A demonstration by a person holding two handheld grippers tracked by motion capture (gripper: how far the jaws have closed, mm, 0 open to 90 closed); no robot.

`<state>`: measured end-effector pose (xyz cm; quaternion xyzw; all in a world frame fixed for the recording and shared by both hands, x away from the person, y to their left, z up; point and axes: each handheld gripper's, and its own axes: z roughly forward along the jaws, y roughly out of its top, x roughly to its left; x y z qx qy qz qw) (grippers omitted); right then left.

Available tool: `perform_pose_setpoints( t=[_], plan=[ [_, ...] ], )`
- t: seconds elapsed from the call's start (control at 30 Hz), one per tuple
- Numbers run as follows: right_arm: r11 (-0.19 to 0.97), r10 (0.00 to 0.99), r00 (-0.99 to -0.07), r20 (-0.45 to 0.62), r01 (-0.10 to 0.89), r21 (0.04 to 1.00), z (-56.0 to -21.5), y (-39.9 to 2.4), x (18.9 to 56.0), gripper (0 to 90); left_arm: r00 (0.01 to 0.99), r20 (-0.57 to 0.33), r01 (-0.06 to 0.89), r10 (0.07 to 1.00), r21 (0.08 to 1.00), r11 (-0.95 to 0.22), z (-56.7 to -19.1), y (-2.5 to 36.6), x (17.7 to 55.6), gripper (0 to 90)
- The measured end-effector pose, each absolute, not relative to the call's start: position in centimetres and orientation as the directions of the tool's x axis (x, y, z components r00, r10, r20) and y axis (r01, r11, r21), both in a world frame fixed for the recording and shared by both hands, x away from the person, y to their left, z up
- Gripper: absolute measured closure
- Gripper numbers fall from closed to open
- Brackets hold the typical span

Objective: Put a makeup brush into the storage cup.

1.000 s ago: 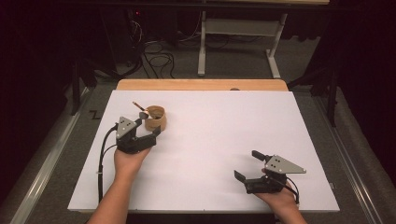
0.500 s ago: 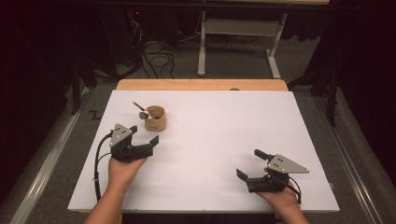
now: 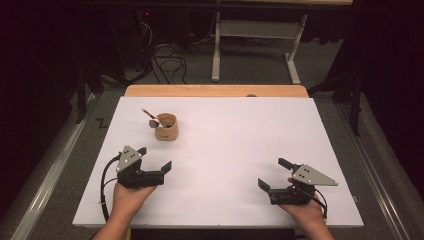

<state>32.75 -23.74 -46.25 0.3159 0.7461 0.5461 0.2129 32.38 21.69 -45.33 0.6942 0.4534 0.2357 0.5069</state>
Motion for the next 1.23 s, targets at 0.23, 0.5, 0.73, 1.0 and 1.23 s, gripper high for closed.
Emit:
perform_pose_setpoints(
  t=[0.23, 0.5, 0.73, 1.0, 1.23],
  plan=[
    [0.196, 0.725, -0.689, 0.022, 0.237, 0.952, -45.9, -24.6, 32.8, 0.7, 0.506, -0.135, 0.381, 0.852, 0.921, -0.080, -46.2, 21.2, 30.7, 0.5],
    [0.198, 0.741, -0.671, 0.017, 0.243, 0.950, -45.7, -25.2, 32.9, 0.3, 0.513, -0.062, 0.365, 0.856, 0.918, -0.153, -48.1, 21.3, 29.5, 0.2],
    [0.203, 0.761, -0.648, 0.001, 0.239, 0.949, -45.6, -25.6, 32.8, 0.3, 0.547, -0.049, 0.310, 0.835, 0.939, -0.148, -47.3, 20.9, 28.5, 0.2],
    [0.227, 0.762, -0.647, -0.024, 0.232, 0.946, -45.7, -25.3, 32.7, 0.2, 0.544, -0.081, 0.329, 0.835, 0.936, -0.124, -47.4, 21.5, 28.7, 0.2],
    [0.226, 0.760, -0.650, -0.024, 0.230, 0.946, -45.6, -25.3, 32.6, 0.2, 0.549, -0.079, 0.325, 0.832, 0.938, -0.125, -47.3, 21.4, 28.6, 0.2]
  ],
)
